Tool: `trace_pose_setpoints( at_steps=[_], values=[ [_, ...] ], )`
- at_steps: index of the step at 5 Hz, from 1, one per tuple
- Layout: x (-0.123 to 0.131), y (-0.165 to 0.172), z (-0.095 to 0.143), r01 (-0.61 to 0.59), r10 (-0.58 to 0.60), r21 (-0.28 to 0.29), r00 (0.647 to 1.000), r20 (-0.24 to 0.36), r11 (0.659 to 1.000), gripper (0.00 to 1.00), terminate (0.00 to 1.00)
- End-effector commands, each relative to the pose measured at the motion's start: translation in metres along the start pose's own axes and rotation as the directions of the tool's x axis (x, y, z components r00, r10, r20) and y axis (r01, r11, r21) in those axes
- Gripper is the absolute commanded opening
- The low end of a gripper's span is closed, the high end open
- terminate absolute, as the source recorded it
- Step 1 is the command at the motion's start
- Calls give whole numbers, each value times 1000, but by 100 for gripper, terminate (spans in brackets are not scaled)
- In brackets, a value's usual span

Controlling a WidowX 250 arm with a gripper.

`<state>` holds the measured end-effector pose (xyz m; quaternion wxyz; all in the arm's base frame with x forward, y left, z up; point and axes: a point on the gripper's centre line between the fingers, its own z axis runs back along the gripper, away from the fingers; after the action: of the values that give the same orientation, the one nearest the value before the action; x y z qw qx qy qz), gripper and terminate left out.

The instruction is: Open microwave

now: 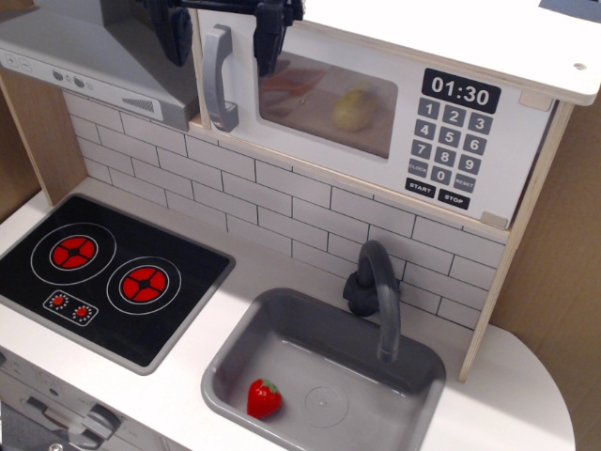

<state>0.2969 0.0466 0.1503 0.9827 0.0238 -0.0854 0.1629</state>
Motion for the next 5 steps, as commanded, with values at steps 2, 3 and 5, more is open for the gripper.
trace_pose_setpoints(
  at_steps=[2, 3, 5],
  values=[
    [35, 26, -12, 19, -20, 13, 995, 95, 1000, 100, 0],
    [61, 45, -23, 70, -65, -27, 989, 133, 997, 100, 0],
    [66, 49, -25, 187, -175, -76, 973, 148, 979, 100, 0]
  ],
)
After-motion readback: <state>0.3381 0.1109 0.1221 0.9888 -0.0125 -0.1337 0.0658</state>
